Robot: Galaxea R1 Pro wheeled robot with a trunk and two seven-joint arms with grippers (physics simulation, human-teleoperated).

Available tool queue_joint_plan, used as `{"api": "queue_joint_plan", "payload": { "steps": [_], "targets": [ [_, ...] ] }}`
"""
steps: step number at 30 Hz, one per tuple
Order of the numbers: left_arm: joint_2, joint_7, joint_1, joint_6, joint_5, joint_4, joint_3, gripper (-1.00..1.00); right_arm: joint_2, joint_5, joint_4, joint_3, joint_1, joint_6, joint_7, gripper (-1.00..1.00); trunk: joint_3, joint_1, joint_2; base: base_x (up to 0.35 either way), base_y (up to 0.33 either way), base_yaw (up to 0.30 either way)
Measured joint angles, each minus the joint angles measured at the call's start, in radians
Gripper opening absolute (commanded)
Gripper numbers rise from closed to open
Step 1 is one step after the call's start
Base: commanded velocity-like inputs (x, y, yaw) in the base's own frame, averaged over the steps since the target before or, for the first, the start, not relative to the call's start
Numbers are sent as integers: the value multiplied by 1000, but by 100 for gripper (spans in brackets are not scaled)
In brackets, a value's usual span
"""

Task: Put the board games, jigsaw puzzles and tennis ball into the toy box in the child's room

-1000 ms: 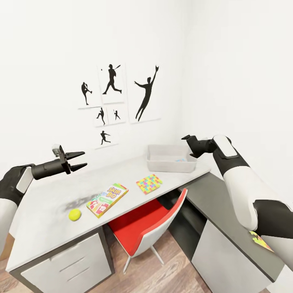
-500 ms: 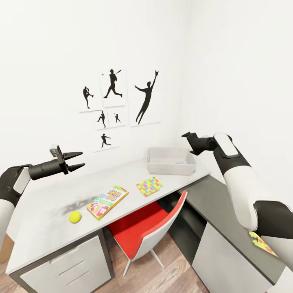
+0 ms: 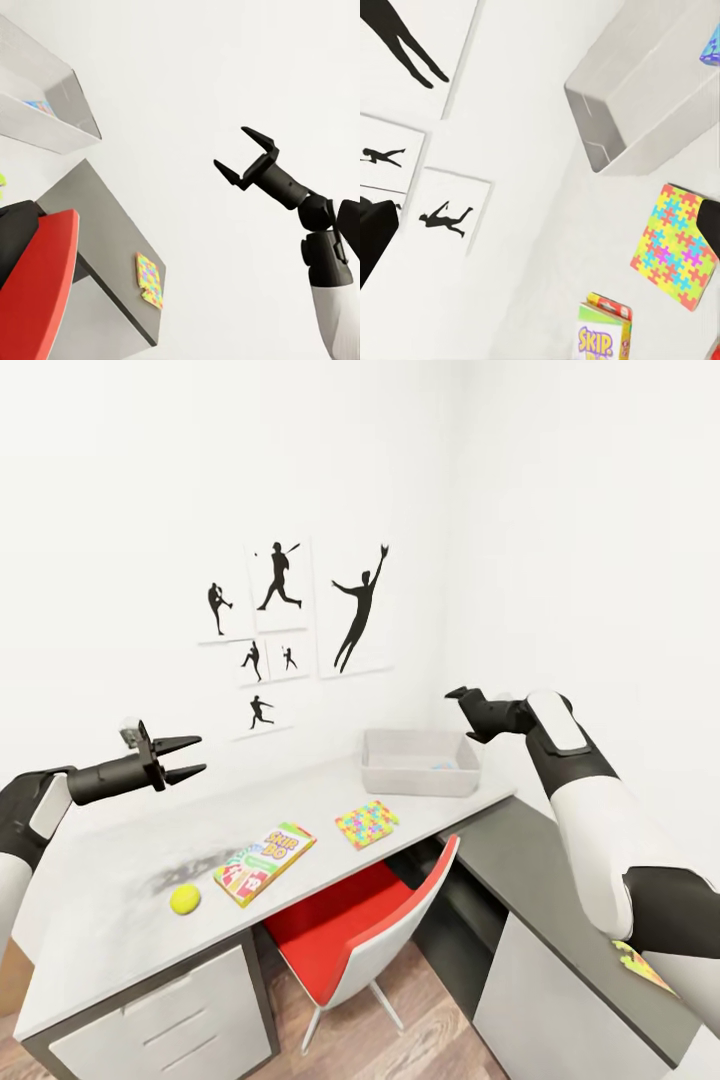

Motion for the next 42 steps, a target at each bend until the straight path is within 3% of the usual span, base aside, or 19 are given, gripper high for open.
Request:
{"api": "queue_joint_plan", "payload": {
  "steps": [8, 17, 25, 42],
  "targets": [
    [1, 0, 16, -1, -2, 0, 0, 100, -3, 1, -48, -1, 54, 30, -1, 100, 13, 0, 0, 0, 0, 0],
    [1, 0, 32, 0, -7, 0, 0, 100, -12, 3, -123, -8, 157, 173, -1, 100, 21, 0, 0, 0, 0, 0],
    [2, 0, 34, 1, -10, 0, -1, 100, -11, 4, -138, -7, 174, 229, -3, 100, 21, 0, 0, 0, 0, 0],
    [2, 1, 34, 1, -13, 0, -9, 100, -10, 4, -139, -8, 178, 232, 1, 100, 21, 0, 0, -107, 0, 0]
  ]
}}
